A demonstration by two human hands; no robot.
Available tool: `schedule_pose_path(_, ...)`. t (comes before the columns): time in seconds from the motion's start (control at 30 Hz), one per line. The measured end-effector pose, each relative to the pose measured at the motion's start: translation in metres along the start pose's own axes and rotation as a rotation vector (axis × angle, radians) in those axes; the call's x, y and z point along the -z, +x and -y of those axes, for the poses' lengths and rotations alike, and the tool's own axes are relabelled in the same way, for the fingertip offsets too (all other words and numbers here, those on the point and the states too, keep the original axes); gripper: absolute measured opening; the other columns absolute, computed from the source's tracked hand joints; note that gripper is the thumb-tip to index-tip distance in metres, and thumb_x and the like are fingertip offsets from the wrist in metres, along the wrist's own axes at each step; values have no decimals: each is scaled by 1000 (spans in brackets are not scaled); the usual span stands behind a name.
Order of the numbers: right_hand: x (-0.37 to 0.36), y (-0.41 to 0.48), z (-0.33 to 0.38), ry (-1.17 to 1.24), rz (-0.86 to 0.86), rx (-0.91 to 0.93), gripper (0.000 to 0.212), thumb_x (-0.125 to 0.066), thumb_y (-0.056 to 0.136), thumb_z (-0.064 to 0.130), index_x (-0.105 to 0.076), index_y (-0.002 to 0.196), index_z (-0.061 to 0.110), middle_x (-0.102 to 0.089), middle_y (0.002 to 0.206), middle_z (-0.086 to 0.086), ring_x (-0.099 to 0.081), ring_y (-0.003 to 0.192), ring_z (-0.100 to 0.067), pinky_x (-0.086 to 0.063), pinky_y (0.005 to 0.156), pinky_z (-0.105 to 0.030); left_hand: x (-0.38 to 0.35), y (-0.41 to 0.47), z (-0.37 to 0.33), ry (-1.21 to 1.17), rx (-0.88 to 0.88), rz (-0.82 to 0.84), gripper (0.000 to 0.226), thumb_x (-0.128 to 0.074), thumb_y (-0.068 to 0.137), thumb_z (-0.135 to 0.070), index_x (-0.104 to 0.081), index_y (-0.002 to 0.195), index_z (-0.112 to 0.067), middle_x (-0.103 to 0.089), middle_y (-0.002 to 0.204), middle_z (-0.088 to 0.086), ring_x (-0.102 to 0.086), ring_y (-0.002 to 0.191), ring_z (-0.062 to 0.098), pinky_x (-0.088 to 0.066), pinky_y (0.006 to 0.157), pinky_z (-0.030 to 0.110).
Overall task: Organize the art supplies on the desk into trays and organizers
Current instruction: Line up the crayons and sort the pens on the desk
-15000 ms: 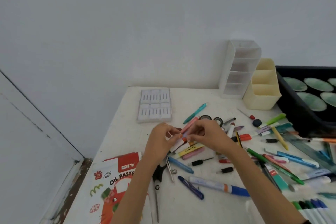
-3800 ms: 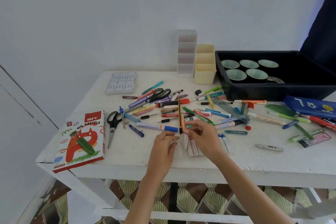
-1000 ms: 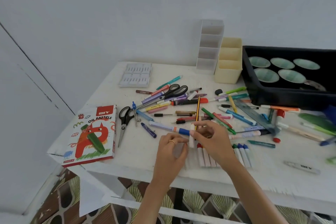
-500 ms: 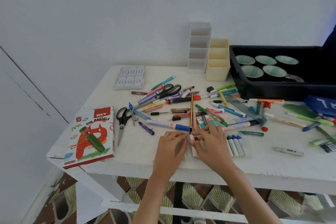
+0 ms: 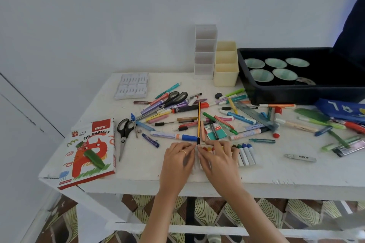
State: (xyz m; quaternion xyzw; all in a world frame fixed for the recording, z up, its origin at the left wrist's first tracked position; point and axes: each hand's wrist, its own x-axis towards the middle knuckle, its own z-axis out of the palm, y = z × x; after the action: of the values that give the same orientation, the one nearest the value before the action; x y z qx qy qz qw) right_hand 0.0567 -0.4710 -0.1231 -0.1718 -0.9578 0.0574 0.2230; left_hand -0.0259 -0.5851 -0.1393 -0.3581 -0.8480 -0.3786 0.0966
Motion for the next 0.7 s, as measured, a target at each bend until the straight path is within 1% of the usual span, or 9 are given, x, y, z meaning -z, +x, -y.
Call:
schedule_pose_path(0.1, -2, -2, 1, 18, 27, -1, 37, -37, 90, 37, -71, 100, 27, -63, 106, 0, -46, 99, -19, -29, 80, -36, 1, 0, 0, -39, 9, -5, 31, -50, 92, -35, -67, 113, -20, -62, 109, -10, -47, 106, 0, -40, 93, 21)
schedule_pose_path(0.2, 1, -3, -1, 112, 59, -2, 39, -34, 93, 35, -68, 107, 24, -63, 108, 4, -53, 102, -17, -32, 85, -34, 4, 0, -3, -116, 38, -3, 26, -53, 93, -29, -67, 113, -19, -59, 110, -10, -45, 108, -1, -38, 94, 18)
schedule_pose_path(0.33, 11, -4, -13, 262, -7, -72, 41, -30, 95, 35, -63, 114, 19, -62, 114, 5, -52, 108, -11, -29, 92, -23, 9, 3, -16, -271, 146, -73, 19, -53, 94, -20, -62, 109, -28, -53, 107, -24, -44, 110, -5, -33, 96, 17)
schedule_pose_path(0.43, 20, -9, -25, 283, -60, -148, 44, -28, 93, 33, -63, 113, 18, -62, 114, 4, -48, 109, -10, -30, 91, -22, 10, 5, -32, -311, 176, -136, 20, -53, 93, -15, -60, 106, -28, -50, 105, -31, -42, 110, -12, -31, 99, 19)
schedule_pose_path(0.5, 23, -9, -31, 294, -52, -175, 44, -28, 91, 33, -64, 112, 18, -62, 112, 4, -49, 108, -12, -29, 89, -22, 8, 6, -40, -307, 144, -153, 19, -53, 93, -14, -63, 105, -25, -51, 103, -29, -43, 108, -13, -32, 99, 19)
schedule_pose_path(0.53, 24, -9, -35, 290, -46, -188, 41, -31, 91, 31, -64, 111, 18, -62, 111, 3, -50, 107, -14, -29, 87, -23, 5, 7, -45, -303, 123, -147, 19, -53, 93, -14, -65, 105, -22, -53, 102, -27, -45, 107, -10, -33, 97, 17)
schedule_pose_path(0.6, 26, -8, -44, 280, -46, -227, 27, -46, 91, 20, -65, 110, 17, -62, 109, 2, -52, 104, -17, -30, 82, -25, 0, 8, -53, -315, 115, -133, 19, -52, 94, -16, -67, 106, -17, -57, 101, -21, -47, 105, -8, -34, 91, 8)
schedule_pose_path(0.63, 28, -7, -49, 277, -54, -249, 24, -51, 90, 14, -65, 110, 17, -62, 108, 2, -52, 102, -18, -30, 81, -26, -3, 9, -55, -330, 120, -133, 20, -52, 94, -16, -68, 106, -15, -59, 101, -17, -47, 105, -7, -35, 90, 6)
schedule_pose_path(0.7, 31, -4, -57, 284, -48, -295, 27, -53, 89, 9, -66, 111, 19, -63, 108, 3, -51, 102, -17, -29, 79, -26, -6, 11, -60, -352, 133, -130, 22, -51, 94, -18, -67, 108, -12, -62, 103, -9, -48, 106, -6, -37, 89, 8)
